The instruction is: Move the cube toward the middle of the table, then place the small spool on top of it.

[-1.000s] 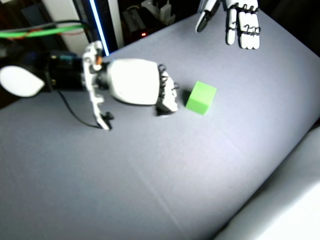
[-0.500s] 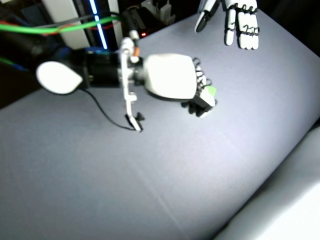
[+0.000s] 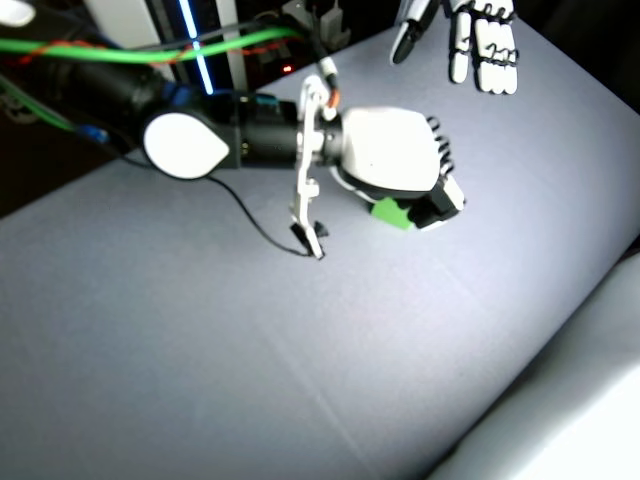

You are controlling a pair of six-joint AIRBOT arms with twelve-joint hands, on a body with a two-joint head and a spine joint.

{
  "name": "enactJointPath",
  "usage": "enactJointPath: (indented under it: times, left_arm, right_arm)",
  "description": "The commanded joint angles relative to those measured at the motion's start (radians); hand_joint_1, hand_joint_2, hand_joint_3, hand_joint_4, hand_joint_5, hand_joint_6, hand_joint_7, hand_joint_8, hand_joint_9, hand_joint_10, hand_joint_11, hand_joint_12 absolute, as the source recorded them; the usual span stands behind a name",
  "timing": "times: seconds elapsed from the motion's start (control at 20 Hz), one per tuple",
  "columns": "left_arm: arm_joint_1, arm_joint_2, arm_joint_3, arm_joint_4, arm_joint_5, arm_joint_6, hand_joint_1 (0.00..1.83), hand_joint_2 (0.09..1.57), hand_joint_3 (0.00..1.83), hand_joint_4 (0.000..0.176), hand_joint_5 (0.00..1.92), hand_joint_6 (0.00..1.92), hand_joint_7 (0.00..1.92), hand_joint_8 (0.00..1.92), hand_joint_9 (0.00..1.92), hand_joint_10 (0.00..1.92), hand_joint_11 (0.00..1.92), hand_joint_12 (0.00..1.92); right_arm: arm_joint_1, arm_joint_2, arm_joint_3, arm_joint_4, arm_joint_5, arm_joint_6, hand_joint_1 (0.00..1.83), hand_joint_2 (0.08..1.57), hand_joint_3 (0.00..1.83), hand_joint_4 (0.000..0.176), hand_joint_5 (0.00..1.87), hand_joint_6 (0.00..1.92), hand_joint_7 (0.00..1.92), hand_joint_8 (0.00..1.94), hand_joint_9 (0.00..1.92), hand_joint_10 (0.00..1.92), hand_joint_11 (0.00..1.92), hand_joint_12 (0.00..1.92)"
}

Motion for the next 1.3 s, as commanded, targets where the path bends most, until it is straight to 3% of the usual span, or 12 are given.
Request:
enactJointPath:
  times: [0.0, 0.1, 0.2, 0.25, 0.35, 0.5, 0.6, 0.85, 0.95, 1.15, 1.2, 1.25]
  left_arm:
    - [-0.005, -0.001, -0.003, -0.004, -0.133, -0.004, 0.7, 0.88, 0.0, 0.156, 0.04, 0.0, 0.0, 0.0, 0.0, 0.0, 0.0, 0.0]
    - [-0.005, -0.001, -0.003, -0.005, -0.133, -0.005, 0.71, 0.88, 0.0, 0.127, 0.05, 0.01, 0.01, 0.0, 0.0, 0.0, 0.02, 0.01]
    - [-0.004, -0.001, -0.003, -0.006, -0.133, -0.006, 0.72, 0.88, 0.0, 0.142, 0.06, 0.01, 0.0, 0.0, 0.0, 0.0, 0.0, 0.0]
    - [-0.004, -0.001, -0.003, -0.007, -0.133, -0.006, 0.71, 0.87, 0.0, 0.143, 0.06, 0.01, 0.0, 0.0, 0.0, 0.0, 0.0, 0.0]
    - [-0.003, -0.002, -0.003, -0.008, -0.134, -0.006, 0.71, 0.88, 0.0, 0.115, 0.06, 0.01, 0.01, 0.0, 0.0, 0.0, 0.0, 0.0]
    - [-0.002, -0.003, -0.003, -0.013, -0.138, -0.006, 0.73, 0.88, 0.0, 0.131, 0.06, 0.0, 0.0, 0.0, 0.0, 0.0, 0.0, 0.0]
    - [0.0, -0.004, -0.003, -0.016, -0.143, -0.006, 0.73, 0.88, 0.0, 0.114, 0.06, 0.0, 0.01, 0.0, 0.0, 0.0, 0.0, 0.0]
    - [0.003, -0.005, -0.003, -0.019, -0.143, -0.006, 0.72, 0.89, 0.0, 0.126, 0.05, 0.0, 0.0, 0.0, 0.0, 0.0, 0.0, 0.0]
    - [0.003, -0.006, -0.003, -0.02, -0.143, -0.006, 0.75, 0.89, 0.0, 0.106, 0.07, 0.01, 0.01, 0.01, 0.0, 0.0, 0.02, 0.01]
    - [0.004, -0.009, -0.002, -0.025, -0.148, -0.006, 0.73, 0.89, 0.0, 0.118, 0.06, 0.0, 0.01, 0.0, 0.0, 0.0, 0.0, 0.0]
    - [0.004, -0.01, -0.003, -0.027, -0.154, -0.006, 0.74, 0.9, 0.0, 0.099, 0.06, 0.0, 0.01, 0.0, 0.0, 0.0, 0.0, 0.0]
    - [0.005, -0.01, -0.004, -0.03, -0.162, -0.006, 0.75, 0.9, 0.0, 0.103, 0.06, 0.0, 0.01, 0.0, 0.0, 0.0, 0.0, 0.0]
  right_arm:
    - [0.018, -0.002, 0.003, 0.018, 0.094, -0.006, 1.19, 1.05, 0.0, 0.0, 1.12, 0.72, 1.0, 1.22, 0.99, 1.59, 0.95, 1.87]
    - [0.018, -0.007, 0.004, 0.016, 0.091, -0.006, 1.18, 1.06, 0.0, 0.0, 1.1, 0.77, 0.97, 1.32, 1.0, 1.7, 0.98, 1.92]
    - [0.018, -0.008, 0.002, 0.014, 0.09, -0.006, 1.19, 1.06, 0.0, 0.0, 1.1, 0.76, 0.99, 1.67, 1.09, 1.89, 1.16, 1.92]
    - [0.018, -0.008, 0.001, 0.012, 0.09, -0.006, 1.18, 1.06, 0.0, 0.0, 1.09, 0.78, 0.93, 1.59, 1.01, 1.88, 1.06, 1.92]
    - [0.018, -0.008, -0.001, 0.011, 0.09, -0.012, 1.27, 1.08, 0.0, 0.0, 1.09, 0.56, 1.05, 1.13, 0.95, 1.24, 0.81, 1.64]
    - [0.017, -0.008, -0.003, 0.011, 0.09, -0.015, 1.15, 1.07, 0.0, 0.0, 1.06, 0.84, 1.06, 0.14, 1.04, 0.3, 0.74, 1.02]
    - [0.017, -0.008, -0.003, 0.011, 0.09, -0.016, 1.08, 0.94, 0.0, 0.0, 0.82, 0.11, 0.96, 0.01, 1.05, 0.25, 0.74, 1.17]
    - [0.017, -0.008, -0.004, 0.011, 0.09, -0.016, 0.95, 0.92, 0.0, 0.021, 0.61, 0.0, 0.71, 0.0, 0.87, 0.12, 0.55, 1.03]
    - [0.017, -0.008, -0.003, 0.011, 0.09, -0.016, 0.95, 0.92, 0.0, 0.015, 0.62, 0.0, 0.72, 0.0, 0.88, 0.12, 0.55, 1.02]
    - [0.017, -0.008, -0.01, 0.011, 0.091, -0.016, 0.94, 0.89, 0.0, 0.065, 0.43, 0.0, 0.58, 0.0, 0.75, 0.04, 0.38, 1.05]
    - [0.017, -0.007, -0.021, 0.011, 0.099, -0.016, 0.92, 0.88, 0.0, 0.106, 0.33, 0.0, 0.47, 0.0, 0.61, 0.01, 0.22, 1.04]
    - [0.017, 0.006, -0.035, 0.012, 0.115, -0.016, 0.89, 0.86, 0.0, 0.117, 0.2, 0.0, 0.33, 0.0, 0.47, 0.0, 0.06, 1.04]
